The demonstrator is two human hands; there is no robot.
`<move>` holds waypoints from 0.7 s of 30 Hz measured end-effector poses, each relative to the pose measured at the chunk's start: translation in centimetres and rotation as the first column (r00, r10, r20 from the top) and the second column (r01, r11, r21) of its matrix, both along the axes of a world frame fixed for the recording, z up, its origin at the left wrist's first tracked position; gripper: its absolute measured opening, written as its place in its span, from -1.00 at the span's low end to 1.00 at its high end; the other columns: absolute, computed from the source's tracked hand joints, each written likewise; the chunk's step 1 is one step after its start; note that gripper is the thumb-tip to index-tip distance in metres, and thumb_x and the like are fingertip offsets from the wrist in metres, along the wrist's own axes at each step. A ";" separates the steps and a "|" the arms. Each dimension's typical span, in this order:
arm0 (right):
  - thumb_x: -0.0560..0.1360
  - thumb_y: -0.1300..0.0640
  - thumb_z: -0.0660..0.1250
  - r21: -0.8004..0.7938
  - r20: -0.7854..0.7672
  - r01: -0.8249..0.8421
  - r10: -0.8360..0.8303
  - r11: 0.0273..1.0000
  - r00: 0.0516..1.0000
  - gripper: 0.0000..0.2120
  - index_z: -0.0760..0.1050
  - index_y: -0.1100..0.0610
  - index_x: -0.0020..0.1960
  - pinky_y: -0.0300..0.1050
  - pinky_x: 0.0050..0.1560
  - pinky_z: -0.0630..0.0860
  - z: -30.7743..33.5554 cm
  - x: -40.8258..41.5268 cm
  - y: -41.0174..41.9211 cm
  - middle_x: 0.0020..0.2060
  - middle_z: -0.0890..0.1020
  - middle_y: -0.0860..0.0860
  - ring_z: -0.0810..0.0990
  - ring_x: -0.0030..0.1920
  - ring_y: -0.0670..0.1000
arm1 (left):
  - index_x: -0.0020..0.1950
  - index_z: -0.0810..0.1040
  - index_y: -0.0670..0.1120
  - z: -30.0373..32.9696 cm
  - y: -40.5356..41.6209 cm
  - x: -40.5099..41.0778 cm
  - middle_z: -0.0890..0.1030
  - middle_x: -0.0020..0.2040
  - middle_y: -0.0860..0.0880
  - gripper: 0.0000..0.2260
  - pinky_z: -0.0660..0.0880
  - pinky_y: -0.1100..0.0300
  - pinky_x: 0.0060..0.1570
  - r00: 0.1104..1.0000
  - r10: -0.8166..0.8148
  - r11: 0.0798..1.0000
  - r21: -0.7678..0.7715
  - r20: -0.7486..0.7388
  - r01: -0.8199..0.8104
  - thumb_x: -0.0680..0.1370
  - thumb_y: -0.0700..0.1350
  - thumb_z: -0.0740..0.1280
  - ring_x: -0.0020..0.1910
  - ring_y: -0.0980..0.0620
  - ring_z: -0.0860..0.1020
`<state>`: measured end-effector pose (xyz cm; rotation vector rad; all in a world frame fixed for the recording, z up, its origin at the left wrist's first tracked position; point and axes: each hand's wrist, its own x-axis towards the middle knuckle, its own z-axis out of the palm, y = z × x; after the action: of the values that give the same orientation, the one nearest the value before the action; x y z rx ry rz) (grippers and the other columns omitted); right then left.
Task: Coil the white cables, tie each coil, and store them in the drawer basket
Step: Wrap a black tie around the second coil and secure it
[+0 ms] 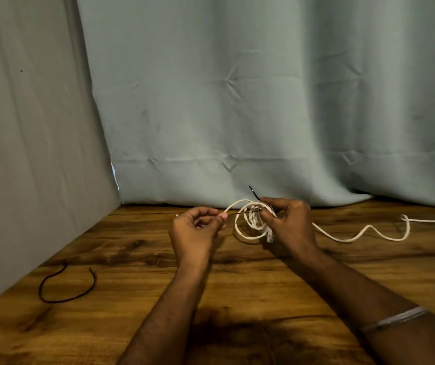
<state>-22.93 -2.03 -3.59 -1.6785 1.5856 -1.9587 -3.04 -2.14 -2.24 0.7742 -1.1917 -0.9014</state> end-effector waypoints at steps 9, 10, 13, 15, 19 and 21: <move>0.46 0.21 0.53 0.056 -0.015 -0.036 0.037 0.998 0.999 -0.73 0.73 0.05 0.15 0.00 -0.07 0.73 -0.4 1.1 0.2 -0.05 0.78 -0.07 0.75 -0.12 -0.14 | 0.02 0.67 -0.24 0.5 0.7 -0.5 0.73 -0.10 -0.21 -0.84 0.65 0.21 -0.13 0.938 -0.124 0.992 -0.046 -0.324 0.115 0.46 -0.30 0.50 -0.09 -0.07 0.72; 0.46 0.22 0.53 0.061 -0.013 -0.044 0.045 0.997 0.999 -0.73 0.74 0.03 0.13 0.04 -0.08 0.73 -0.5 1.3 0.2 -0.07 0.78 -0.08 0.76 -0.12 -0.13 | 0.03 0.68 -0.24 0.6 0.7 -0.5 0.73 -0.11 -0.19 -0.84 0.63 0.22 -0.14 0.933 -0.107 0.994 -0.061 -0.343 0.091 0.46 -0.28 0.50 -0.10 -0.03 0.72; 0.46 0.25 0.52 0.081 -0.064 -0.060 0.065 0.995 0.996 -0.72 0.74 0.01 0.13 0.08 -0.15 0.73 -0.5 1.8 0.3 -0.10 0.78 -0.10 0.75 -0.18 -0.13 | 0.04 0.69 -0.24 0.9 0.6 -0.3 0.74 -0.13 -0.18 -0.86 0.62 0.25 -0.19 0.924 -0.089 0.994 -0.095 -0.372 0.057 0.51 -0.25 0.46 -0.17 0.00 0.71; 0.46 0.22 0.51 0.081 -0.116 -0.052 0.061 0.995 0.991 -0.71 0.74 -0.02 0.14 0.09 -0.20 0.72 -0.6 2.0 0.2 -0.09 0.77 -0.13 0.75 -0.19 -0.14 | 0.06 0.69 -0.23 0.8 0.6 -0.2 0.74 -0.17 -0.15 -0.86 0.61 0.24 -0.23 0.953 -0.058 0.991 -0.132 -0.298 0.019 0.54 -0.22 0.43 -0.23 0.01 0.69; 0.42 0.17 0.52 0.036 -0.246 -0.021 0.030 0.999 0.969 -0.68 0.73 -0.05 0.15 -0.04 -0.14 0.68 -0.4 2.3 0.3 -0.14 0.75 -0.17 0.71 -0.17 -0.20 | 0.07 0.73 -0.10 -0.1 0.2 0.1 0.74 -0.22 0.01 -0.86 0.66 0.06 -0.23 0.985 0.172 0.963 -0.208 -0.014 -0.171 0.53 -0.12 0.46 -0.30 0.08 0.70; 0.41 0.15 0.52 0.012 -0.320 0.000 0.003 1.000 0.947 -0.67 0.73 -0.07 0.15 -0.13 -0.16 0.60 -0.1 2.4 0.6 -0.18 0.71 -0.19 0.66 -0.19 -0.20 | 0.06 0.74 0.01 -0.6 -0.1 0.1 0.73 -0.24 0.11 -0.84 0.65 -0.03 -0.27 0.951 0.283 0.941 -0.227 0.122 -0.250 0.53 0.01 0.46 -0.36 0.14 0.68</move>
<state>-20.52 -1.40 -3.70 -2.0783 1.6873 -1.7379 -2.93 -2.21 -2.86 0.8209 -1.2570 -0.4890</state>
